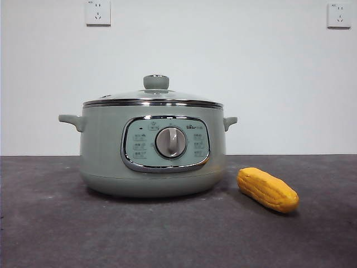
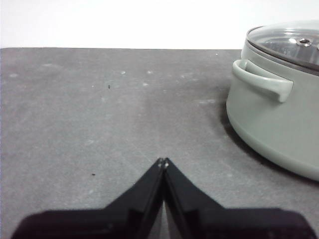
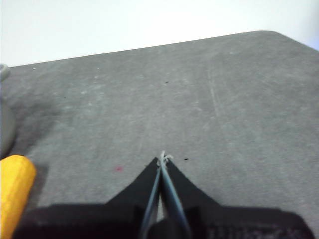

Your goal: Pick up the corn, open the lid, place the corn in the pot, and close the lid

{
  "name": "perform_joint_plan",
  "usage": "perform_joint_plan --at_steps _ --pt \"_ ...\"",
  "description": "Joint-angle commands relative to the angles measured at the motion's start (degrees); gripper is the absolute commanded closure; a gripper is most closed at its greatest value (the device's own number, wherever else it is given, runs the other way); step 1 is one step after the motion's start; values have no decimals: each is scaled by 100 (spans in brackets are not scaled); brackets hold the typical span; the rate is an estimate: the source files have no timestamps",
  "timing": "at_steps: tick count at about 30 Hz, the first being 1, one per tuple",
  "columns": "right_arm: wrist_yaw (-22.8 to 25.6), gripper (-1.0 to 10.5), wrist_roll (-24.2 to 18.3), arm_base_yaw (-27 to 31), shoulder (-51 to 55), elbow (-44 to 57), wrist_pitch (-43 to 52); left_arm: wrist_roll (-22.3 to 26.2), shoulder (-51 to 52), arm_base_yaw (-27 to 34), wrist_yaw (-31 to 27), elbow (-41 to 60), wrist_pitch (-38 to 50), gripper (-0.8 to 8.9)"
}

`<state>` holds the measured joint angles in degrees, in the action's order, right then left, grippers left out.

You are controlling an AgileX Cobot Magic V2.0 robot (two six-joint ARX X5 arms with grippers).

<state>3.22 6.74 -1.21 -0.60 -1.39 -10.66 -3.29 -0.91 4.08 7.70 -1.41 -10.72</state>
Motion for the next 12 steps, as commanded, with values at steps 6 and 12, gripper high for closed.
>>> perform_joint_plan --at_steps 6,12 --pt "-597 956 831 4 2 -345 -31 -892 -20 11 555 -262 -243 820" --pt "-863 957 966 4 -289 -1228 -378 -1167 -232 11 925 -986 -673 820"
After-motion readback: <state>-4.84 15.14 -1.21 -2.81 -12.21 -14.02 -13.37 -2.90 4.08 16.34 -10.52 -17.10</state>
